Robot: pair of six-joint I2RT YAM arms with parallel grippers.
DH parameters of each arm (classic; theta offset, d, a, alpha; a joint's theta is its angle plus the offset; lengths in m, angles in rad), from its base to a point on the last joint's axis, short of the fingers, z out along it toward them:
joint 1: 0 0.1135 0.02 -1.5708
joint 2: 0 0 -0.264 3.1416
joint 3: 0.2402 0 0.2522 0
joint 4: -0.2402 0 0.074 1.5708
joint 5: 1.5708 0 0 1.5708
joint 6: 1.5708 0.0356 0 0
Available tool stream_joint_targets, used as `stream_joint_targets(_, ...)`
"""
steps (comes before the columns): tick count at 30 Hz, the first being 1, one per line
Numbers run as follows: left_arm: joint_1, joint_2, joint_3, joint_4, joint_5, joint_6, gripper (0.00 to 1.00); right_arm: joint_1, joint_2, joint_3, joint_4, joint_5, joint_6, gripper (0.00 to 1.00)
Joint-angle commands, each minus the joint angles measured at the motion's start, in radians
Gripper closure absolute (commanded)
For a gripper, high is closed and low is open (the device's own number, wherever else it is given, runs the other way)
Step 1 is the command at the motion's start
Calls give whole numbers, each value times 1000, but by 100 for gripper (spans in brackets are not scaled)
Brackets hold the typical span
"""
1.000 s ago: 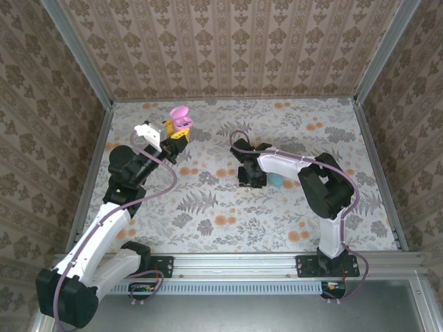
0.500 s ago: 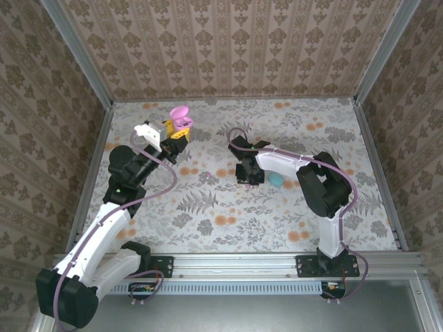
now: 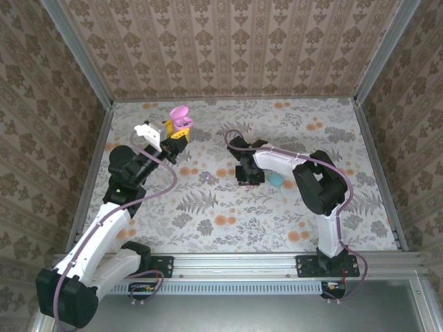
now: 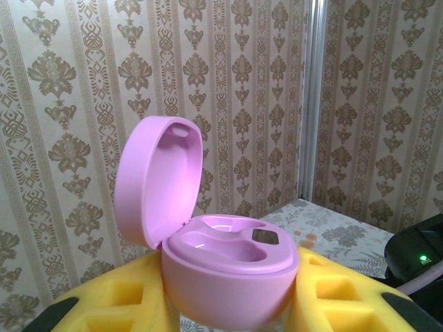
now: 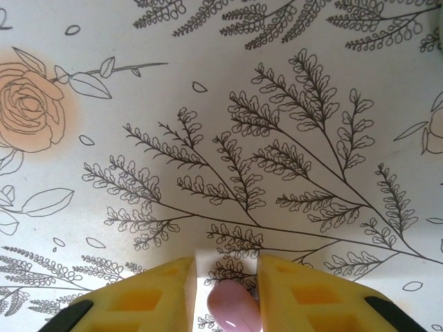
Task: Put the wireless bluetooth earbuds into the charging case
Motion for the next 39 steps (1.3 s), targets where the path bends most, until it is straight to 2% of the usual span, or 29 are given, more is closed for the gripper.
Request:
stream_joint_targets(1,6,2,-1,25,9,-4,66,-2,13,23,-56,21,-33,70)
stream_joint_targets(4,6,4,3,26,12,-6,66,-2,17,28,-63,23,-46,74)
stream_joint_targets(13,6,4,4,25,12,-10,66,-2,55,71,-121,14,-109,71)
stream_joint_targets(21,2,4,4,26,8,-14,66,1,65,91,-161,-43,-225,68)
stream_joint_targets(27,-1,4,4,24,6,-11,66,-2,83,100,-178,-45,-304,70)
stream_joint_targets(39,-8,-6,4,10,-2,-6,66,-10,63,90,-181,-44,-268,77)
